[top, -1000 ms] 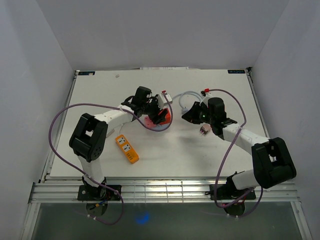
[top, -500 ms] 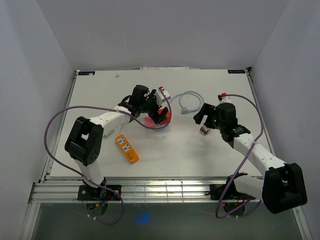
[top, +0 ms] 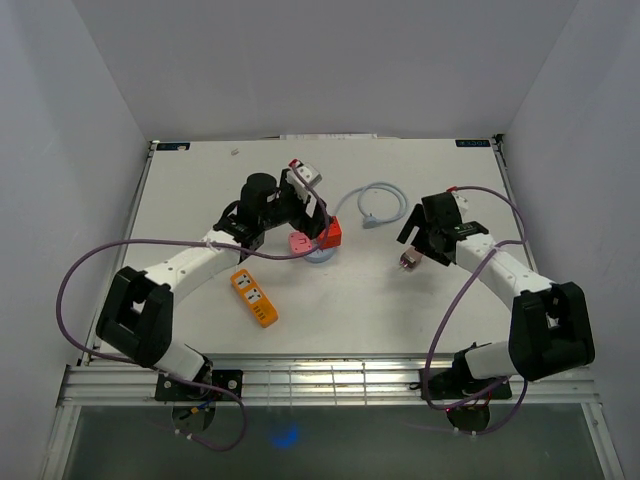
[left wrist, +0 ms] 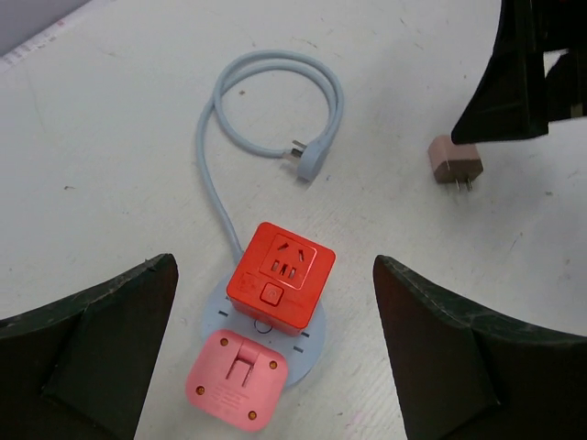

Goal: Insert the plug

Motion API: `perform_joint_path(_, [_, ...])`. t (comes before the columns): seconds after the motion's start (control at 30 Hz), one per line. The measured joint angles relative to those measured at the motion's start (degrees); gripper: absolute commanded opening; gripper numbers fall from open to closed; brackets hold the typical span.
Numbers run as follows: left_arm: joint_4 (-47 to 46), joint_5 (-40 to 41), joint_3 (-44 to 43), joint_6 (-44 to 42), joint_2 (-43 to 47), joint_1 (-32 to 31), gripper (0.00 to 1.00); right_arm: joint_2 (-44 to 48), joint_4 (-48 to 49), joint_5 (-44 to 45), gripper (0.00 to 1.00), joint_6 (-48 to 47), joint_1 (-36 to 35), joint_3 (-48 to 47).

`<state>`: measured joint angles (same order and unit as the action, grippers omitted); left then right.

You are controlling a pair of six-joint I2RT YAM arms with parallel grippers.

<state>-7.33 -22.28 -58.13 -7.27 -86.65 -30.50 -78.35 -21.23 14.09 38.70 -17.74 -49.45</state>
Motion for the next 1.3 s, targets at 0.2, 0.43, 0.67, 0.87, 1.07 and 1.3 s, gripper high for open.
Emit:
perform_joint_path(0.2, [-4.94, 9.05, 3.85, 9.9, 4.63, 0.0, 0.98, -3.28, -2.95, 1.25, 0.96, 6.19, 0.37, -2.23])
perform_joint_path(0.43, [-6.73, 21.53, 9.62, 20.81, 7.8, 0.07, 0.98, -7.32, -3.3, 1.92, 0.99, 10.75, 0.44, -3.39])
perform_joint_path(0.67, [-7.8, 26.93, 13.79, 26.25, 13.97, 0.35, 0.98, -12.07, -3.74, 2.86, 0.9, 12.44, 0.92, -4.9])
perform_joint_path(0.87, [-9.07, 28.13, 14.99, 27.43, 16.52, 0.35, 0.98, -14.69, -3.76, 3.89, 0.83, 13.42, 1.29, -5.31])
perform_joint_path(1.07, [-9.4, 30.36, 17.51, 27.61, 18.58, 0.35, 0.98, -16.28, -3.21, 3.8, 0.62, 13.35, 1.4, -5.64])
perform_joint_path(1.3, [-9.2, 32.33, 18.91, 27.78, 20.74, 0.35, 0.98, -16.39, -0.9, 3.45, 0.39, 12.26, 1.44, -5.49])
